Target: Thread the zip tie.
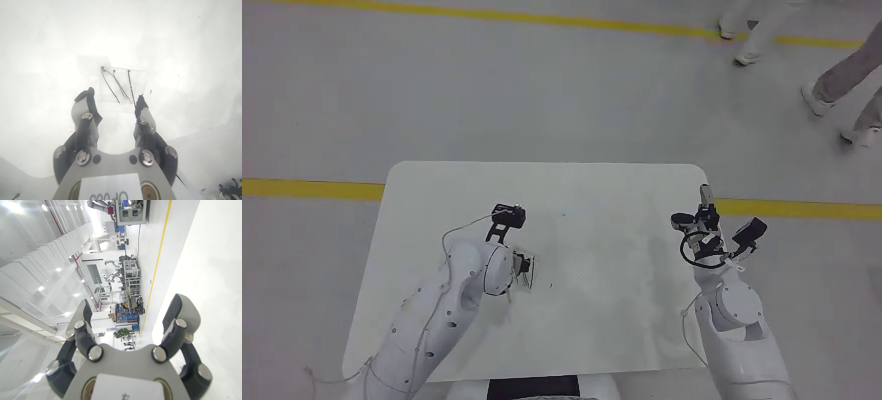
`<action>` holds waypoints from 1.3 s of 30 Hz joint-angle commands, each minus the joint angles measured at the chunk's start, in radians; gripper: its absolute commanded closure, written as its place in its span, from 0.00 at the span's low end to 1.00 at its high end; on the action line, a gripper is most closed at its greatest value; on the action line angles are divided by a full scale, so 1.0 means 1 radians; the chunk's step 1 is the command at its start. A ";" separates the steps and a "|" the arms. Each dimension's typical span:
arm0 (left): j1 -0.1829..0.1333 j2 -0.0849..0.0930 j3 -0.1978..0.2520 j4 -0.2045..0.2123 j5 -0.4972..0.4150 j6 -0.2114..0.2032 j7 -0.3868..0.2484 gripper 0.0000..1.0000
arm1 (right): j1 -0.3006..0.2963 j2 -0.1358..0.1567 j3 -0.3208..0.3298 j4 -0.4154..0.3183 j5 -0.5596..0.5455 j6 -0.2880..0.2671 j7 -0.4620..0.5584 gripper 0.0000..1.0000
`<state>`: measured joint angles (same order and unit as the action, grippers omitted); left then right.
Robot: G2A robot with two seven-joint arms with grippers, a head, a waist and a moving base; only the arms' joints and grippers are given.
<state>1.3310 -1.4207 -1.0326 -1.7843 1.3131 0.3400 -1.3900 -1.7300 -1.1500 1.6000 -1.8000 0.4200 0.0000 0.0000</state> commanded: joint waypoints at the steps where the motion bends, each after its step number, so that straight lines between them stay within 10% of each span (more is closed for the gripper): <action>1: -0.001 -0.002 -0.001 0.003 -0.004 0.000 0.000 0.76 | 0.000 0.000 0.000 0.000 0.000 0.000 0.000 0.00; 39: -0.044 -0.073 0.038 0.194 0.018 0.000 0.055 0.84 | 0.000 0.000 0.000 0.000 0.000 0.000 0.000 0.00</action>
<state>1.2885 -1.4914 -0.9934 -1.5956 1.3316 0.3400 -1.3369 -1.7300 -1.1500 1.6000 -1.8000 0.4200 0.0000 0.0000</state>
